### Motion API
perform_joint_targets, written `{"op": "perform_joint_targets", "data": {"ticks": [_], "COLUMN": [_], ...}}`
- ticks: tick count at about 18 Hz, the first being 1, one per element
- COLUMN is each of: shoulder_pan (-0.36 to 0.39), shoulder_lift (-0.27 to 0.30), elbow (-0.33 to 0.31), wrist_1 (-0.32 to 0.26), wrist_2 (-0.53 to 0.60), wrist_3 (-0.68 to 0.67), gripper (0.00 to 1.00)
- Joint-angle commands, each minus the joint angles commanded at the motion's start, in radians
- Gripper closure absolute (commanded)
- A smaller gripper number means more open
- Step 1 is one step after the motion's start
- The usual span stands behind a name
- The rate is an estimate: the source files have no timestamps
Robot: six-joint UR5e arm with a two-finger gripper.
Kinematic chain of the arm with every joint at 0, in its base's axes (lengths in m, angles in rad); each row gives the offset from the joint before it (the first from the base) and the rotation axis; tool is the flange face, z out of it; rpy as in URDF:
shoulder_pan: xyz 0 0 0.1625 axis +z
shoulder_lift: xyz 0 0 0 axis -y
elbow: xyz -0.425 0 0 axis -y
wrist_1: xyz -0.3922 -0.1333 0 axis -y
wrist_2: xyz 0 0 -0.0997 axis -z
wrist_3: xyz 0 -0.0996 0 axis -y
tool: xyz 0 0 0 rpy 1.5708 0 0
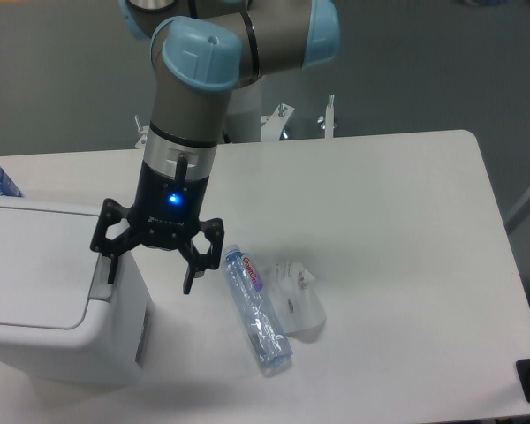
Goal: Open the trash can
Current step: 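Lower the gripper finger onto the bin lid's front edge, then push the lid edge so the bin lid swings open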
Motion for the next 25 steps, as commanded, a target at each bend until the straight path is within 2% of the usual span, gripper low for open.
{"op": "perform_joint_targets", "data": {"ticks": [21,25], "shoulder_pan": [-0.002,0.026], "shoulder_lift": [0.002,0.0], "elbow": [0.014,0.029], "wrist_1": [0.002,0.003], "wrist_2": [0.0,0.0], "wrist_3": [0.009,0.049], "gripper": [0.0,0.0]}}
